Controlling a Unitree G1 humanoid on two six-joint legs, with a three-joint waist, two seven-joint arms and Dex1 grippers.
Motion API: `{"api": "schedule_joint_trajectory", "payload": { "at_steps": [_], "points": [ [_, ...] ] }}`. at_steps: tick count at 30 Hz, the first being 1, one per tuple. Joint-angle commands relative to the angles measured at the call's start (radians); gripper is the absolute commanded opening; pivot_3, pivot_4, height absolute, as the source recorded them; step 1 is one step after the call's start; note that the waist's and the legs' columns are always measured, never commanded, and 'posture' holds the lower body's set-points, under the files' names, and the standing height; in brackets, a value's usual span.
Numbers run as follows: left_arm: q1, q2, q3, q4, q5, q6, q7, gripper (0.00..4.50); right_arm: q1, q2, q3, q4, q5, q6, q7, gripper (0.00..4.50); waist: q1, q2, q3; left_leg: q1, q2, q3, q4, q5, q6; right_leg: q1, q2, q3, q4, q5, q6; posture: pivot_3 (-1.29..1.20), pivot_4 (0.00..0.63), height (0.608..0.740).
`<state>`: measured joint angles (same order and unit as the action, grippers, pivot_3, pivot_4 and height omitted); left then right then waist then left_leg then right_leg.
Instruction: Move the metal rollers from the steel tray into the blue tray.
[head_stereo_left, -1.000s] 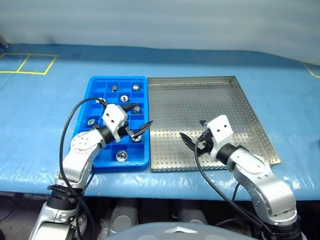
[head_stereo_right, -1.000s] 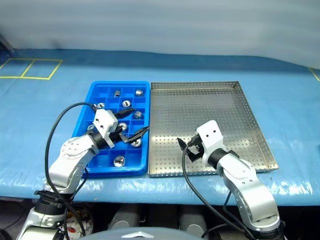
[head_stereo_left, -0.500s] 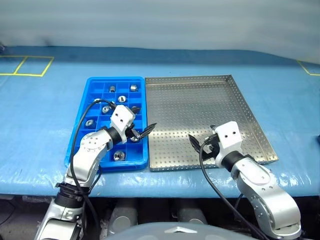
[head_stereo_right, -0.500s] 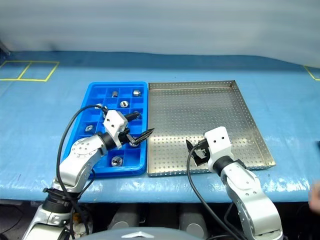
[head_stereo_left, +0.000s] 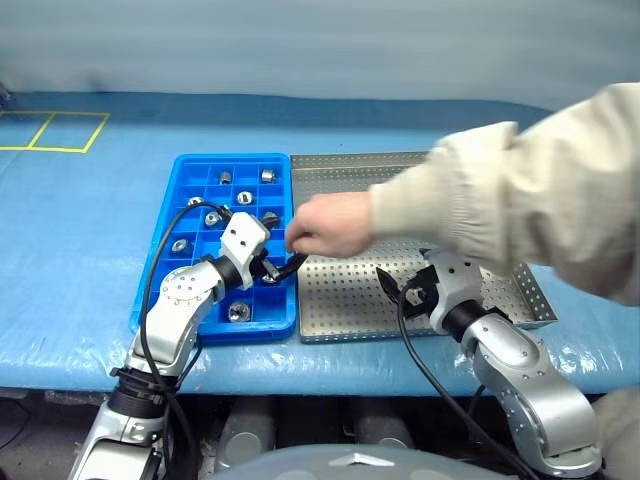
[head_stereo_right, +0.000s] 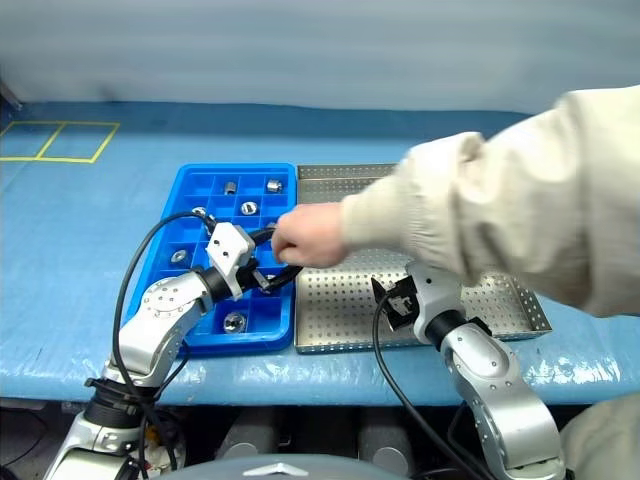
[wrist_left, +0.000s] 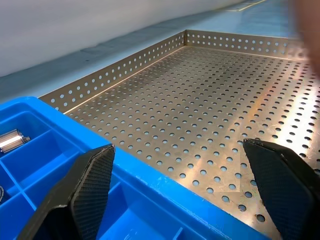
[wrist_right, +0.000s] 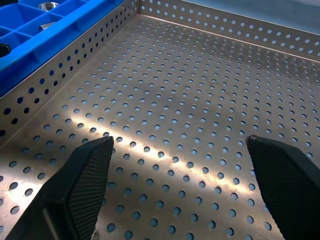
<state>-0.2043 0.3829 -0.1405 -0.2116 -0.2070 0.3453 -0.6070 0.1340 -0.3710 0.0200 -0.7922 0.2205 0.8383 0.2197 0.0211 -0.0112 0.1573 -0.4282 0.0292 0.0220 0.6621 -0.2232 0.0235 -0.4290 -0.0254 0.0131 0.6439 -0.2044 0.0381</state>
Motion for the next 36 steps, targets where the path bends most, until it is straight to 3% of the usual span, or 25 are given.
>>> {"api": "schedule_joint_trajectory", "payload": {
  "at_steps": [1,15,27,36],
  "points": [
    [-0.001,0.003,0.003,-0.037,-0.002,-0.004,-0.004,4.5,-0.004,0.003,-0.008,-0.015,0.001,-0.013,0.001,4.48,0.0,0.0,0.0,0.0,0.0,0.0,0.0,0.0,0.0,0.0,0.0,0.0,0.0,0.0,0.0,0.07,0.15,0.74],
    [0.021,0.056,0.083,-0.041,-0.002,-0.003,0.009,4.5,-0.002,0.005,-0.005,-0.013,-0.001,-0.012,0.0,4.48,0.013,0.0,0.0,-0.001,0.0,0.0,0.001,0.0,0.002,0.0,-0.002,0.0,0.0,0.001,0.001,0.08,0.15,0.74],
    [0.138,0.154,0.188,-0.127,-0.046,0.038,-0.025,4.5,-0.01,-0.003,0.0,-0.005,0.001,-0.007,0.011,4.48,0.009,0.0,0.0,0.0,0.003,0.001,0.001,0.0,0.002,0.001,-0.002,0.001,0.0,0.001,0.001,0.1,0.15,0.74],
    [0.174,0.162,0.208,-0.167,-0.059,0.064,-0.019,4.5,-0.032,-0.009,0.007,0.013,0.001,-0.007,0.029,4.48,0.017,0.0,0.0,0.0,0.003,0.001,0.001,0.0,0.002,0.0,-0.003,0.0,0.0,0.001,0.001,0.13,0.15,0.74]
  ]
}}
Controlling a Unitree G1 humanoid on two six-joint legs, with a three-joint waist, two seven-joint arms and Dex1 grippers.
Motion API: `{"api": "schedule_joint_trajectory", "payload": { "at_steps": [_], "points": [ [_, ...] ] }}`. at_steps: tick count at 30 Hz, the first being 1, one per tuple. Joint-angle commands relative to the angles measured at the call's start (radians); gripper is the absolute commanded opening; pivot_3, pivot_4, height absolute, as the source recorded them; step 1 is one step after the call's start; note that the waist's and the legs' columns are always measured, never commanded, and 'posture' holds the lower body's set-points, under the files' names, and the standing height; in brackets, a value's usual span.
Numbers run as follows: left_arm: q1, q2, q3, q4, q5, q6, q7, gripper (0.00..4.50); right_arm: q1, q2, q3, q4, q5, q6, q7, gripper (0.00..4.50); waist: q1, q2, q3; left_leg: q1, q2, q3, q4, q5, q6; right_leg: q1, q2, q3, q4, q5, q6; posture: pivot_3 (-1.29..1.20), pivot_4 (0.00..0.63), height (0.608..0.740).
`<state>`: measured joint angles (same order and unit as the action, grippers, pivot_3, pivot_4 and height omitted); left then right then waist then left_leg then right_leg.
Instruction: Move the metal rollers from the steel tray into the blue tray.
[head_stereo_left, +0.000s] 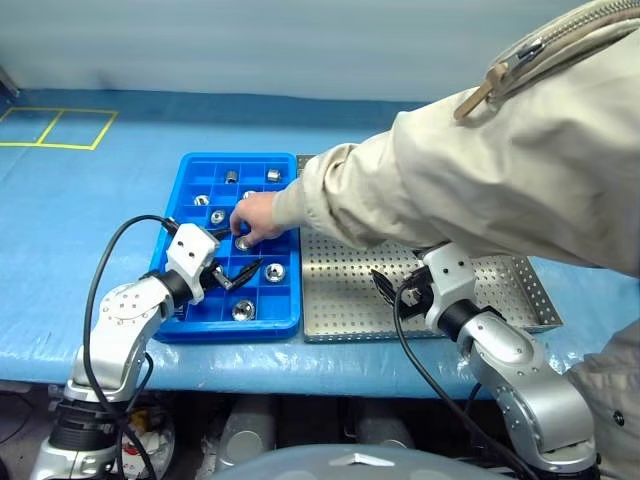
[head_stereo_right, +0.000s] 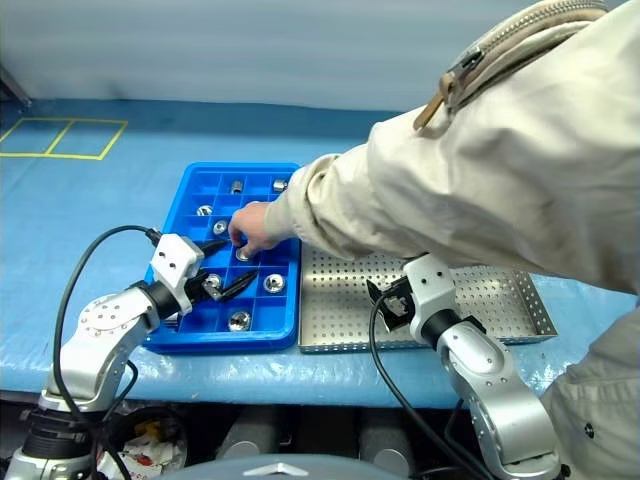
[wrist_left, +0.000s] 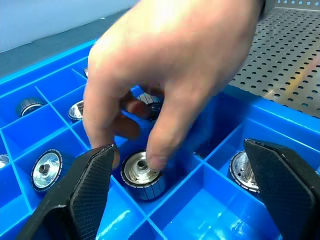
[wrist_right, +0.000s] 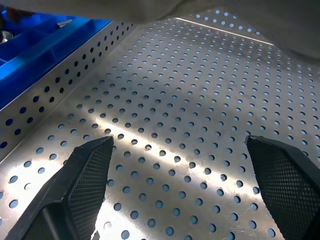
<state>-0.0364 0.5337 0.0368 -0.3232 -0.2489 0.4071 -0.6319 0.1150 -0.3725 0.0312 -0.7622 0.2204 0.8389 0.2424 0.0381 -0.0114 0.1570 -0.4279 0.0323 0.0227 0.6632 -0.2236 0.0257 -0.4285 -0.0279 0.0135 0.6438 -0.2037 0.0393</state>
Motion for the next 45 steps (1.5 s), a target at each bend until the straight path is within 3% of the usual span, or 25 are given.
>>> {"api": "schedule_joint_trajectory", "payload": {
  "at_steps": [1,45],
  "points": [
    [0.009,0.012,0.032,-0.058,-0.018,0.004,0.005,4.5,-0.014,-0.008,-0.003,-0.016,0.001,-0.008,0.007,4.48,0.0,0.0,0.0,0.0,0.0,0.0,0.0,0.0,0.0,0.0,0.0,0.0,0.0,0.0,0.0,0.13,0.15,0.74],
    [-0.027,0.02,0.001,-0.067,-0.046,0.036,-0.022,4.5,0.013,-0.017,-0.02,-0.043,0.001,0.009,-0.001,4.48,-0.001,0.0,0.0,0.0,0.0,0.0,0.0,0.0,0.0,0.0,0.0,0.0,0.0,0.0,0.0,0.1,0.15,0.74]
  ]
}}
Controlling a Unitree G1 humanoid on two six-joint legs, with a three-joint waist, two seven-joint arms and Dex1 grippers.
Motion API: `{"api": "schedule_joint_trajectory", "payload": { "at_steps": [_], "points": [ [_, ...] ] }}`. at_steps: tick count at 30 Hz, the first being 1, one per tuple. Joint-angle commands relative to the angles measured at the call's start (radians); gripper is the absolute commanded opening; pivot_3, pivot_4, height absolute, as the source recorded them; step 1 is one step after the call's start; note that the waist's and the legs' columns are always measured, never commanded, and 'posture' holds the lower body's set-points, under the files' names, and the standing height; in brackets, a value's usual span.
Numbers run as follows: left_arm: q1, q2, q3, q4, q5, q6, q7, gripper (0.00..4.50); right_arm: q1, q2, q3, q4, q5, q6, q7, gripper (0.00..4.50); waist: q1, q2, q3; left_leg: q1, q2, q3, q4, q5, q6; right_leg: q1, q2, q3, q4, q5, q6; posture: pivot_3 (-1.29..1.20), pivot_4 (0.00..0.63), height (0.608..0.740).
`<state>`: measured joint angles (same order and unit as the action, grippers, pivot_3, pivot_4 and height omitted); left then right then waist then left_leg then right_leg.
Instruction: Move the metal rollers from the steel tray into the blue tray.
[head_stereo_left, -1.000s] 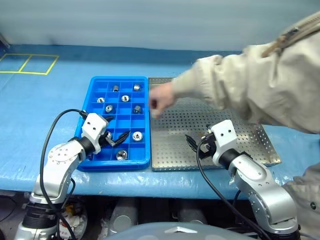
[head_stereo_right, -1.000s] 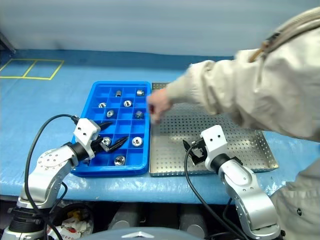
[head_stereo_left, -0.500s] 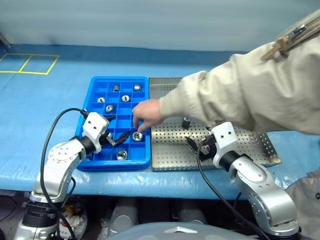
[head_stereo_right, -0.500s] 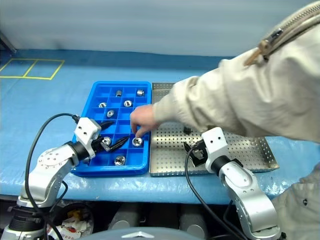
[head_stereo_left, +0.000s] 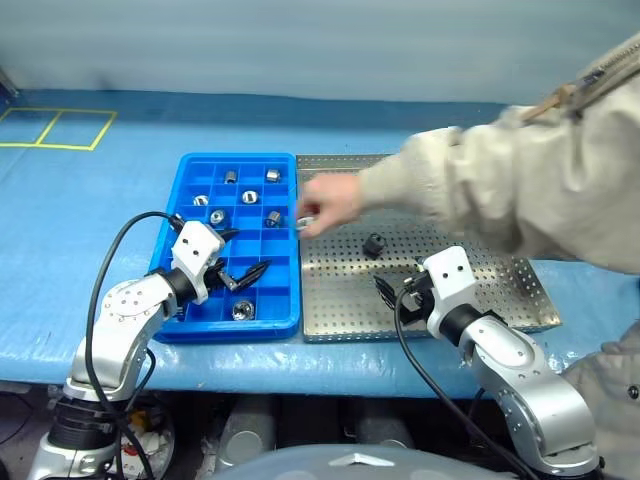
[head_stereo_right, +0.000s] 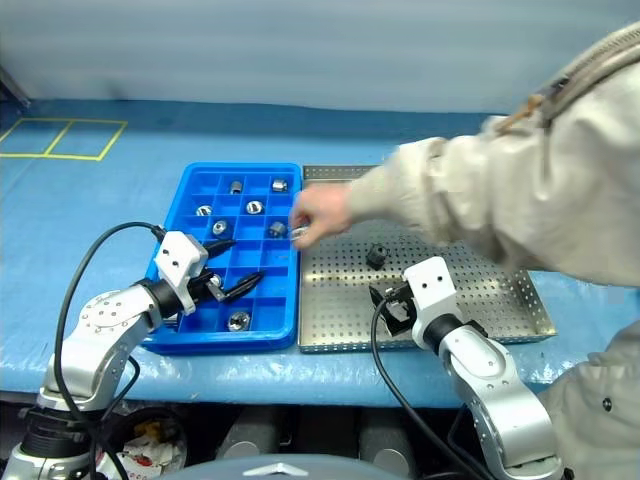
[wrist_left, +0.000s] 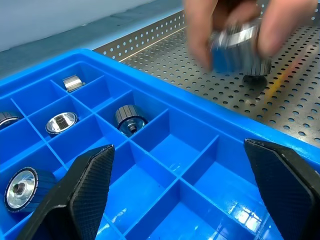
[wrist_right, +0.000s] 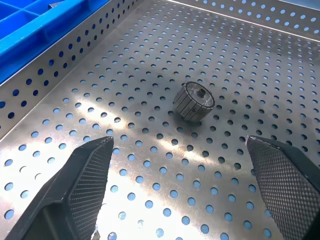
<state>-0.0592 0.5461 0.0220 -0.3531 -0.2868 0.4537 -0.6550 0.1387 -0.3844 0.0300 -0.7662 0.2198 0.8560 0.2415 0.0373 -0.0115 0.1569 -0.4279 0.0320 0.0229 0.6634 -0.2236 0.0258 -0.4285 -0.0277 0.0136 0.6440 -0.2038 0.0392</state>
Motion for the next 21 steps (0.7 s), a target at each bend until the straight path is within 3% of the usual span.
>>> {"api": "schedule_joint_trajectory", "payload": {
  "at_steps": [1,13,21],
  "points": [
    [-0.002,0.008,0.016,-0.038,-0.009,-0.01,0.001,4.5,-0.012,-0.005,-0.017,-0.038,0.001,-0.008,0.0,4.48,0.0,0.0,0.0,0.0,0.0,0.0,0.0,0.0,0.0,0.0,0.0,0.0,0.0,0.0,0.0,0.1,0.15,0.74],
    [-0.019,0.011,-0.009,-0.036,0.002,-0.007,-0.005,4.5,-0.005,0.002,-0.015,-0.042,-0.003,-0.004,-0.012,4.48,0.0,0.0,0.0,0.0,0.0,0.0,0.0,0.0,0.0,0.0,0.0,0.0,0.0,0.0,0.0,0.1,0.15,0.74],
    [-0.124,-0.002,-0.084,-0.018,0.004,0.04,-0.016,4.5,-0.014,0.045,-0.053,-0.043,-0.027,-0.01,-0.075,4.48,0.0,0.0,0.0,0.0,-0.002,0.0,0.0,0.0,0.0,0.0,0.0,0.0,0.0,0.0,0.0,0.08,0.15,0.74]
  ]
}}
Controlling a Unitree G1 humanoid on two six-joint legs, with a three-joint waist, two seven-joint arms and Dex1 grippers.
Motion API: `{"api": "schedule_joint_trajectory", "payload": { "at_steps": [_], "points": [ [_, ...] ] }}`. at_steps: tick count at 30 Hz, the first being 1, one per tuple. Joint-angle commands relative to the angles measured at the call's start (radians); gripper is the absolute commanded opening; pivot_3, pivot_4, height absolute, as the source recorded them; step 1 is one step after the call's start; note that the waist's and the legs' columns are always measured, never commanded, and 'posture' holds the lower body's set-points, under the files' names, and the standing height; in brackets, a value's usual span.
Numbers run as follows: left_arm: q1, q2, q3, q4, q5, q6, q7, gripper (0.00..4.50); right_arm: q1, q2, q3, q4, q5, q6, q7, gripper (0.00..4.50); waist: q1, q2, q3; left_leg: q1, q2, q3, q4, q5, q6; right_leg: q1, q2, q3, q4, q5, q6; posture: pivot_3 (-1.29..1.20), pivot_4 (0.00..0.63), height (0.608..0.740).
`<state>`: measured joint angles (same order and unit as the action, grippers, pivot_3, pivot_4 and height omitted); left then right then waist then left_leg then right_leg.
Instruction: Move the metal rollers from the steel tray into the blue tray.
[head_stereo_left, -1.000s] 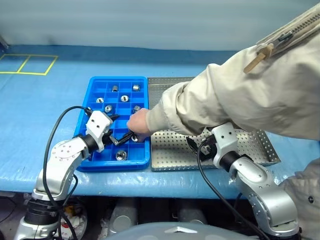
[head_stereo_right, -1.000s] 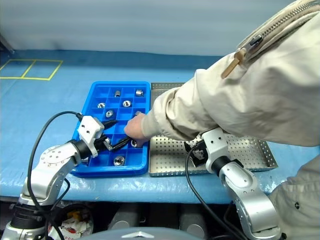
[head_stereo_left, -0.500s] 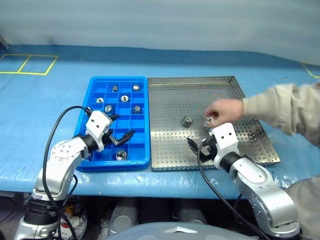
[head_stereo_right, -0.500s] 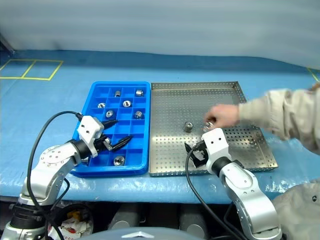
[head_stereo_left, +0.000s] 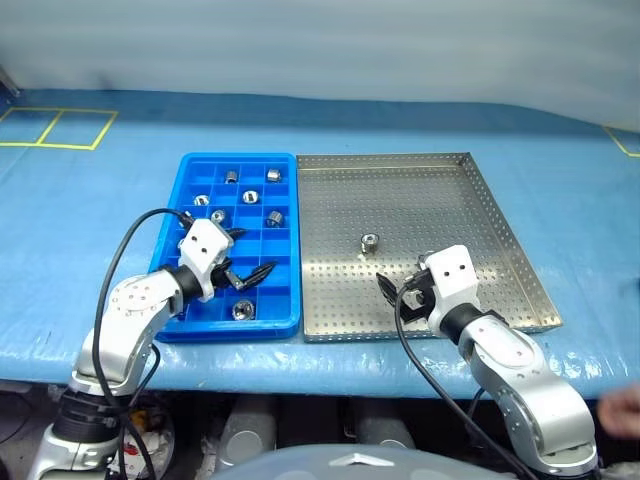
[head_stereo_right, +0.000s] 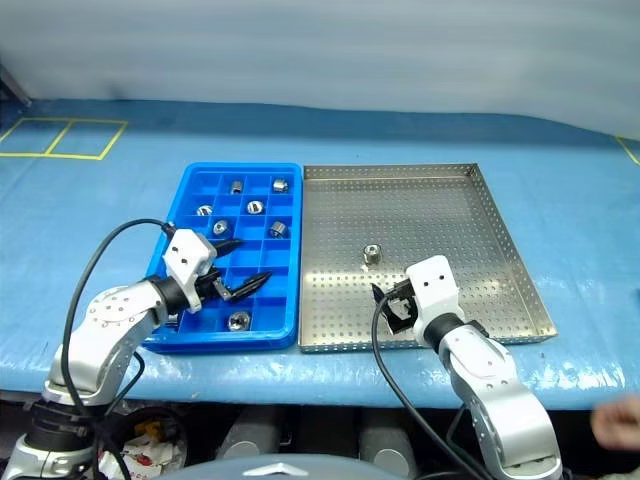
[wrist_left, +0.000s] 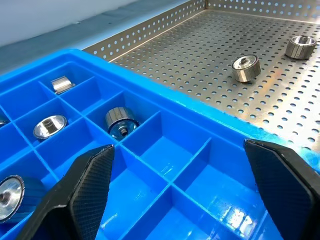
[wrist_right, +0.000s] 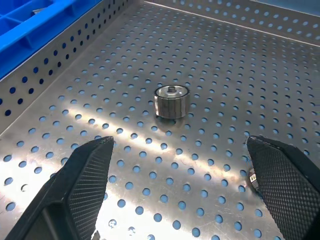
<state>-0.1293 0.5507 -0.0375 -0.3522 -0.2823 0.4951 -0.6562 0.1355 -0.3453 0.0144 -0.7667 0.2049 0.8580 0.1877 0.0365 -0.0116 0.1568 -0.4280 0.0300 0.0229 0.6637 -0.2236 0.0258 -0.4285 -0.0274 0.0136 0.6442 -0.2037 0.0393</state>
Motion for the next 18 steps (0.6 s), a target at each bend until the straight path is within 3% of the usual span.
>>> {"api": "schedule_joint_trajectory", "payload": {
  "at_steps": [1,11,18],
  "points": [
    [-0.072,-0.011,-0.037,-0.017,-0.003,-0.007,-0.022,4.5,-0.011,0.006,-0.04,-0.043,-0.013,-0.01,-0.024,4.48,0.001,0.0,0.0,0.0,0.0,0.0,0.0,0.0,0.0,0.0,0.0,0.0,0.0,0.0,0.0,0.07,0.15,0.74],
    [-0.355,-0.126,-0.255,0.142,0.03,0.058,-0.102,4.5,0.019,-0.006,-0.054,-0.091,-0.032,0.006,-0.039,4.48,-0.011,0.0,0.0,0.0,-0.003,0.0,0.001,0.0,0.0,0.001,0.002,0.0,0.0,0.0,0.0,0.03,0.15,0.74],
    [-0.574,-0.301,-0.382,0.491,0.137,-0.021,-0.115,4.5,0.076,0.008,-0.066,-0.138,-0.043,0.01,-0.056,4.48,-0.018,0.0,-0.001,-0.001,-0.004,0.002,0.003,0.0,0.0,0.001,0.002,0.001,0.0,0.001,0.001,-0.01,0.15,0.74]
  ]
}}
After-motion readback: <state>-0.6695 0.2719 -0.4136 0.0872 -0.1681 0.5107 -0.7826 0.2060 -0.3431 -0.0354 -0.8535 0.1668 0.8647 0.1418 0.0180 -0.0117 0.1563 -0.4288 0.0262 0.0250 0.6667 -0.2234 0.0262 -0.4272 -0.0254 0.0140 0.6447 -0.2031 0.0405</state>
